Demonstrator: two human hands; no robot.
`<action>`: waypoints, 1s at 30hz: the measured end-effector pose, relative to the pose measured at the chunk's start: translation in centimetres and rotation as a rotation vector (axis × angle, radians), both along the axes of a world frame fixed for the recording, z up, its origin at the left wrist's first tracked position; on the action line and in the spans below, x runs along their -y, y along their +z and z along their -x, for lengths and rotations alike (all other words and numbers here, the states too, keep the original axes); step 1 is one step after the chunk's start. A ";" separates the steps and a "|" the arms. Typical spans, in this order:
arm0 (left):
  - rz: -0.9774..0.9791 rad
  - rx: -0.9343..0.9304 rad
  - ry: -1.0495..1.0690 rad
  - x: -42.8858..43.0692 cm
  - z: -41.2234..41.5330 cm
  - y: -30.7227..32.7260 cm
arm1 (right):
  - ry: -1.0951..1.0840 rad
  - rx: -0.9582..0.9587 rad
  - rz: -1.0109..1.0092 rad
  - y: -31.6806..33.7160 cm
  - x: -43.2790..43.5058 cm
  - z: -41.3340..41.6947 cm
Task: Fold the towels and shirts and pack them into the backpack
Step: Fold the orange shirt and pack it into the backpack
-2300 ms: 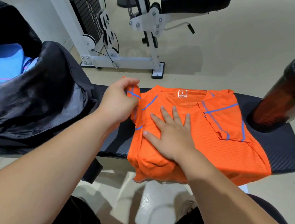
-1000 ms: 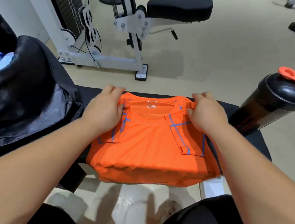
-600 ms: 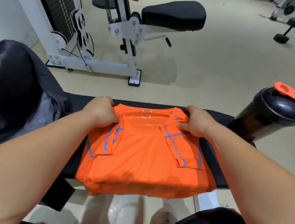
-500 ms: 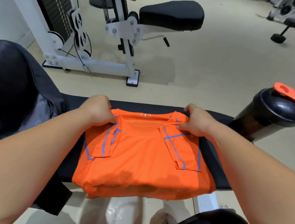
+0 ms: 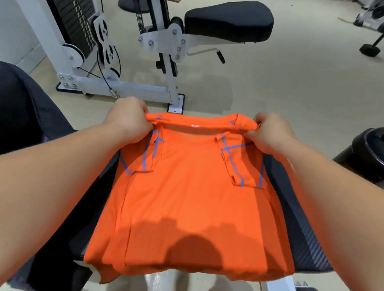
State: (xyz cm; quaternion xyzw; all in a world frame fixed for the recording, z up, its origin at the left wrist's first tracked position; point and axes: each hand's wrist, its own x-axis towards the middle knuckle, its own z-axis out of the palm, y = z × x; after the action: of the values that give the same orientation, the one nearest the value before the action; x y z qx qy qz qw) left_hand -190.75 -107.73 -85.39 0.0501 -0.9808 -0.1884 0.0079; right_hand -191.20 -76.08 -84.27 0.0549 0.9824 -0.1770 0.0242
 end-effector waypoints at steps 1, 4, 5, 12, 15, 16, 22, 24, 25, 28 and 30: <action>-0.020 -0.084 0.004 0.0 0.6 0.2 | -0.015 -0.083 0.037 0.3 0.0 0.5; -0.061 -0.242 -0.008 -0.1 1.1 0.9 | 0.005 -0.247 0.104 0.8 0.2 0.9; -0.057 -0.258 -0.027 0.0 0.8 1.0 | 0.023 -0.264 0.109 0.8 0.2 0.6; -0.012 -0.281 -0.123 1.1 -6.4 0.7 | 0.129 -0.323 0.105 0.2 -1.4 -5.5; 0.029 -0.280 -0.178 1.9 -11.0 0.0 | 0.205 -0.293 0.107 -0.2 -2.2 -10.1; 0.043 -0.286 -0.199 2.2 -12.4 -0.3 | 0.246 -0.284 0.102 -0.4 -2.5 -11.6; -0.053 -0.135 -0.311 3.3 -18.7 -1.3 | 0.384 -0.156 0.150 -2.5 -4.1 -18.0; -0.095 -0.071 -0.299 3.3 -19.9 -1.5 | 0.385 -0.079 0.157 -2.8 -4.3 -19.2; -0.094 -0.033 -0.301 3.4 -20.3 -1.7 | 0.382 -0.043 0.148 -3.0 -4.4 -19.6; -0.085 0.084 -0.337 3.6 -21.1 -1.7 | 0.396 0.078 0.108 -2.9 -4.4 -20.5; -0.086 0.136 -0.325 3.5 -21.3 -1.0 | 0.399 0.207 0.081 -2.2 -4.3 -20.9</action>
State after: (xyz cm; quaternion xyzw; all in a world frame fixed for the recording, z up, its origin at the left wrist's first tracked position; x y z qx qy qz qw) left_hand -169.47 -111.20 -86.34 -0.0964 -0.9653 -0.2249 -0.0909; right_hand -170.29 -71.77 -86.50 -0.1236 0.9582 -0.2013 0.1615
